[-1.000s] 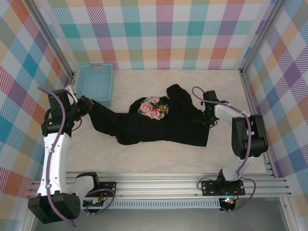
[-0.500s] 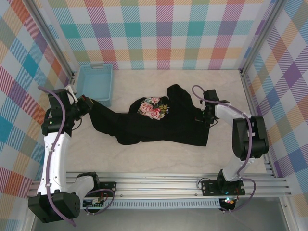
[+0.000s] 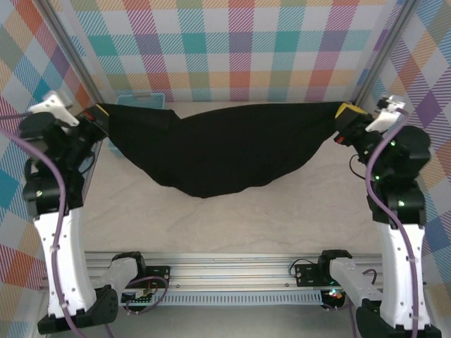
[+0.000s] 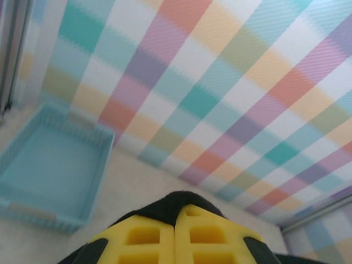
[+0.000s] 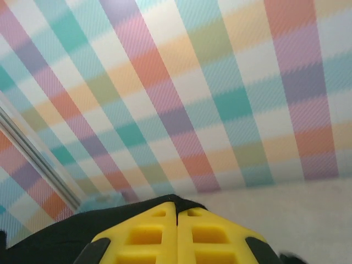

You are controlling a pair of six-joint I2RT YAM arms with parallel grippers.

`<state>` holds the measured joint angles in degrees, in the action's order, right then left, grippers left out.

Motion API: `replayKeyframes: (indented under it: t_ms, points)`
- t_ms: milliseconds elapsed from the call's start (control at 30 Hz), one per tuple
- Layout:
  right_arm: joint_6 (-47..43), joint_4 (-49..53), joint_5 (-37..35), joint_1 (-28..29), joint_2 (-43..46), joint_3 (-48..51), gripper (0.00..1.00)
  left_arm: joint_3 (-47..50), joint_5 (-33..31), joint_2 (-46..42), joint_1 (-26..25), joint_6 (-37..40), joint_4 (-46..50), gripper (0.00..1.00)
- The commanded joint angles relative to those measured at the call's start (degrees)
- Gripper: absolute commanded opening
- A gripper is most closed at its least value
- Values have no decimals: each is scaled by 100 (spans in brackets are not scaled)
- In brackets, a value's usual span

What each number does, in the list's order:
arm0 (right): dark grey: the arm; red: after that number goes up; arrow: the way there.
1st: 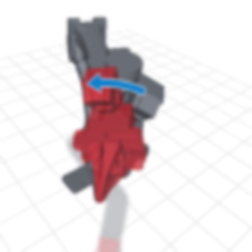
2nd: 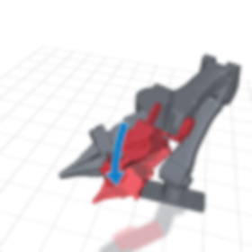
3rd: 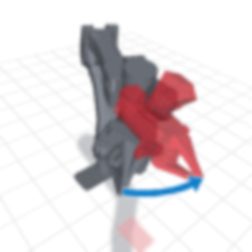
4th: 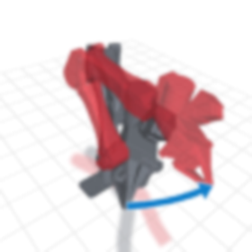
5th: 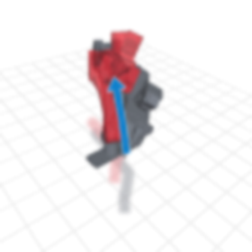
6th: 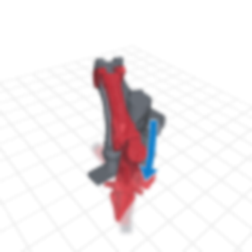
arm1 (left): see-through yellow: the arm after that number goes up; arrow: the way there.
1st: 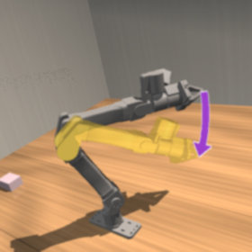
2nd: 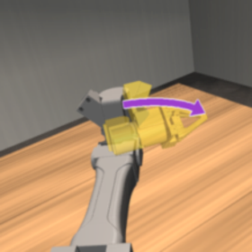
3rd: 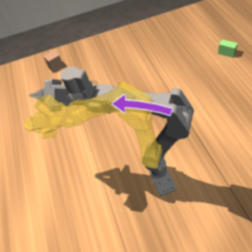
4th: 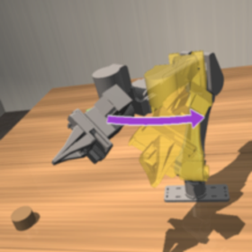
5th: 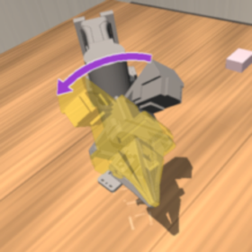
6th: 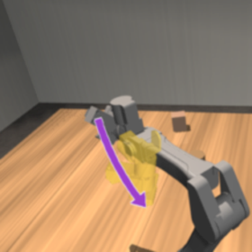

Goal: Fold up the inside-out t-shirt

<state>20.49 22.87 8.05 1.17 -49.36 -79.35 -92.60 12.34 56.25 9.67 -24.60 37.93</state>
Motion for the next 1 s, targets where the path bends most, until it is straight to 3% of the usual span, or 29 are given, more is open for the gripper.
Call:
replayKeyframes:
  t_ms: [0,200,400,567,800,967]
  points:
    - [-267,574,-494,-5,45,-485,0,-935,-400,-176,87,201,311,0]
    - [-853,1248,-1373,-5,322,-1887,0,-2831,-1151,86,83,867,986,0]
    - [-1318,1521,-1968,-5,-16,-3136,0,-4610,-1651,908,74,1264,1214,0]
    - [-1609,1407,-2211,-4,-658,-3432,0,-5095,-1561,1791,74,1270,962,0]
    - [-2054,622,-2577,-8,-2325,-3457,0,-5505,-1150,3664,-23,924,190,0]
    - [-2307,95,-2882,-10,-4306,-3781,0,-6310,-1451,5766,-822,1383,72,0]
